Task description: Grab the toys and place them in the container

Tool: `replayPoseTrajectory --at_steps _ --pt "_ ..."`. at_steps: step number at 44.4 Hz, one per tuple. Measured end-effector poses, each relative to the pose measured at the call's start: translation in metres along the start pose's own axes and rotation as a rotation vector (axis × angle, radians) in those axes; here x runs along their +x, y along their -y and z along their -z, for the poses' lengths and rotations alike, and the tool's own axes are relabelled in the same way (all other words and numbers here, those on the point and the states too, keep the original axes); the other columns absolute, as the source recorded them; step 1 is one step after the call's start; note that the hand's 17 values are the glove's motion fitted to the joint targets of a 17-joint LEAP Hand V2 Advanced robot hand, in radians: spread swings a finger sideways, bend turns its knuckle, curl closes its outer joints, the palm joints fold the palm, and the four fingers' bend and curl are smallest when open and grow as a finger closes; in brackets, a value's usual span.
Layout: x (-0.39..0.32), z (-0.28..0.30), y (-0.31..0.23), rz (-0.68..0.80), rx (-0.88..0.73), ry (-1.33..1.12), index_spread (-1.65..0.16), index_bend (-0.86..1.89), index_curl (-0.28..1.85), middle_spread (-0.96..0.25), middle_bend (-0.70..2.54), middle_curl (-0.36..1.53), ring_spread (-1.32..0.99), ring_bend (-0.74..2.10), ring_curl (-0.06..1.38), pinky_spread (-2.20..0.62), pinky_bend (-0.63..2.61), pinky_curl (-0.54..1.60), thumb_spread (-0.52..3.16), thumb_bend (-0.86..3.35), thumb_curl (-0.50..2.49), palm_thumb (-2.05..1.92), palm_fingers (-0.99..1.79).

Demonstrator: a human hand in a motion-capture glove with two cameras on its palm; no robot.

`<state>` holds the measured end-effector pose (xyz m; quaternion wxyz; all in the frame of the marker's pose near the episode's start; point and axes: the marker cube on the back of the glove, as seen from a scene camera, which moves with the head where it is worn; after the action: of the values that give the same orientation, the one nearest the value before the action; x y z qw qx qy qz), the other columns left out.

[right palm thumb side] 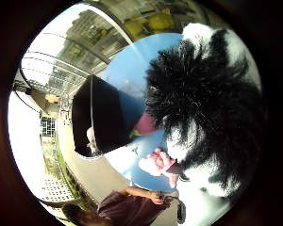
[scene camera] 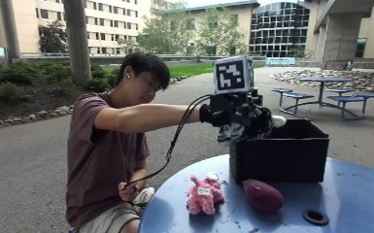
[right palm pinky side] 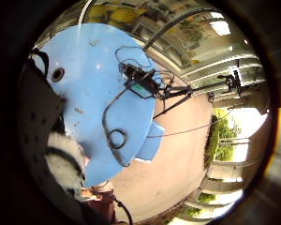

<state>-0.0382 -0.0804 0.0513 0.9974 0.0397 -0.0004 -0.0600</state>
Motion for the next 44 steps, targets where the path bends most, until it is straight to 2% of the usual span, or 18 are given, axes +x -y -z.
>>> replayPoseTrajectory --at_steps 6,14,19,31,34,37,38,41,44 --pt "-0.036 0.070 0.003 0.034 0.092 -0.006 -0.29 0.35 0.03 -0.20 1.05 0.60 -0.34 1.44 0.57 -0.35 1.10 0.45 0.82 0.08 0.75 0.59 0.97" --pt "-0.129 0.112 0.010 0.133 0.123 0.045 -0.30 0.32 0.01 -0.19 1.03 0.62 -0.35 1.43 0.57 -0.35 1.09 0.45 0.78 0.05 0.79 0.60 0.98" --pt "-0.196 0.106 0.015 0.295 0.107 0.039 -0.31 0.30 0.00 -0.19 1.01 0.63 -0.35 1.42 0.57 -0.35 1.08 0.45 0.76 0.03 0.81 0.61 1.00" --pt "-0.345 0.062 0.018 0.458 0.004 0.072 -0.31 0.27 -0.01 -0.20 0.96 0.66 -0.35 1.40 0.57 -0.35 1.05 0.44 0.75 0.00 0.85 0.63 1.02" --pt "-0.363 0.055 0.021 0.418 -0.004 0.056 -0.32 0.26 -0.01 -0.22 0.94 0.66 -0.35 1.40 0.57 -0.35 1.05 0.44 0.74 -0.01 0.85 0.63 1.02" --pt "-0.374 0.048 0.031 0.217 0.000 -0.029 -0.32 0.25 -0.01 -0.23 0.93 0.67 -0.35 1.39 0.57 -0.35 1.04 0.44 0.74 -0.01 0.86 0.62 1.03" --pt "-0.380 0.048 0.031 0.214 -0.001 -0.017 -0.32 0.24 -0.01 -0.23 0.92 0.67 -0.35 1.40 0.57 -0.35 1.03 0.44 0.74 -0.01 0.86 0.62 1.03" --pt "-0.404 0.049 0.022 0.416 -0.007 0.084 -0.31 0.23 -0.01 -0.24 0.91 0.67 -0.35 1.40 0.57 -0.35 1.03 0.44 0.75 -0.01 0.86 0.62 1.04" --pt "-0.411 0.046 0.019 0.480 -0.016 0.090 -0.31 0.21 -0.01 -0.25 0.89 0.68 -0.35 1.40 0.57 -0.35 1.02 0.44 0.75 -0.02 0.87 0.61 1.03"
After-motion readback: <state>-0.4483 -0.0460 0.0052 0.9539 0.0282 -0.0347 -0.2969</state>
